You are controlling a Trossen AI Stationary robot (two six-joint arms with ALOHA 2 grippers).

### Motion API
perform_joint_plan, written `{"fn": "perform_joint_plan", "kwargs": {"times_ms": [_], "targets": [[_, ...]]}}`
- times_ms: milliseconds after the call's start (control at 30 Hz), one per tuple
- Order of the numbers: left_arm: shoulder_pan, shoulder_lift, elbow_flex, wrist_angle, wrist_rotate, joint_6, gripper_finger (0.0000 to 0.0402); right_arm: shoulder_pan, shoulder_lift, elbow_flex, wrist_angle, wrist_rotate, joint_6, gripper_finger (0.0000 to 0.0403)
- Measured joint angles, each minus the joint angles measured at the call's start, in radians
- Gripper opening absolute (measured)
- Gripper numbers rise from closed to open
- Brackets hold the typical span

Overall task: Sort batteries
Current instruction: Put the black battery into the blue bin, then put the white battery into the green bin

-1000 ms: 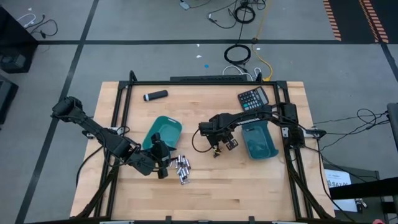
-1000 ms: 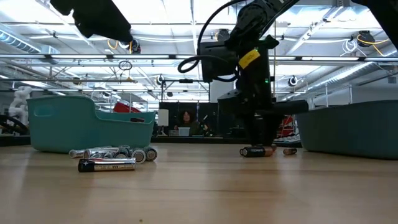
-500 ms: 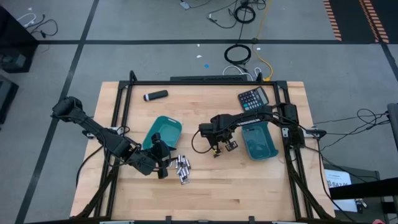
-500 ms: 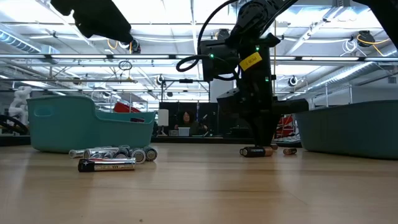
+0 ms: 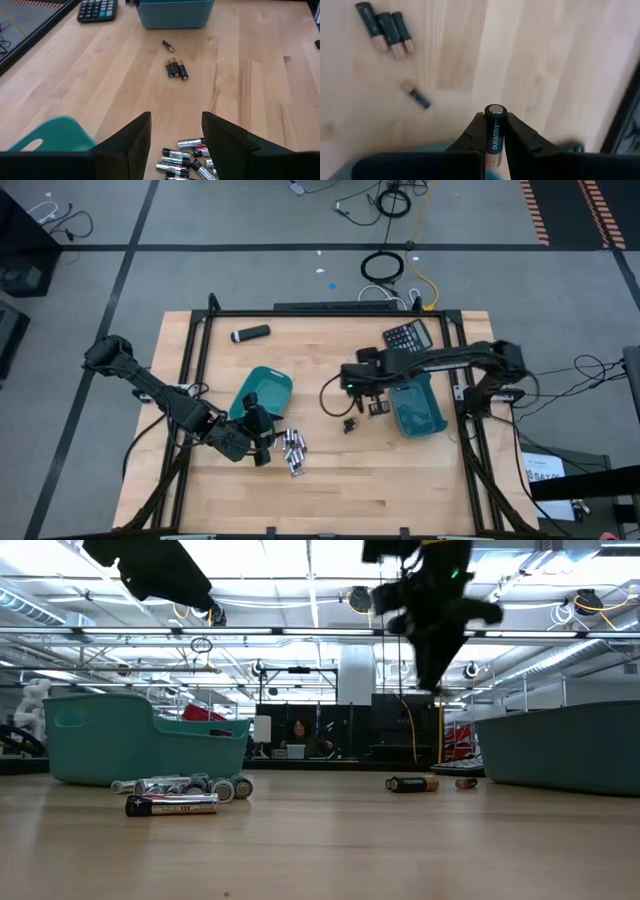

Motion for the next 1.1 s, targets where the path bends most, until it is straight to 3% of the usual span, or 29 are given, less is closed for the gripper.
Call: {"fn": "perform_joint_plan", "kwargs": {"times_ms": [233, 367, 567, 733, 1100], "targets": [[0.000, 0.000, 0.000, 0.000, 0.000, 0.000, 0.0187, 0.030, -0.205, -0.050, -0.119, -0.002, 0.297, 0.0023], [0.000, 0.000, 0.000, 0.002, -0.001, -0.007, 0.0187, 0.028, -0.327, -0.153, -0.142, -0.003, 0.430, 0.0043], [0.000, 0.000, 0.000, 0.058, -0.001, -0.007, 0.0187, 0.037, -0.476, -0.356, -0.046, -0.009, 0.545, 0.0057], [0.000, 0.000, 0.000, 0.106, -0.001, -0.001, 0.0187, 0.037, -0.531, -0.467, -0.004, -0.009, 0.586, 0.0080], [0.000, 0.000, 0.000, 0.137, -0.001, -0.006, 0.0187, 0.042, -0.542, -0.489, 0.031, -0.003, 0.597, 0.0159]]}}
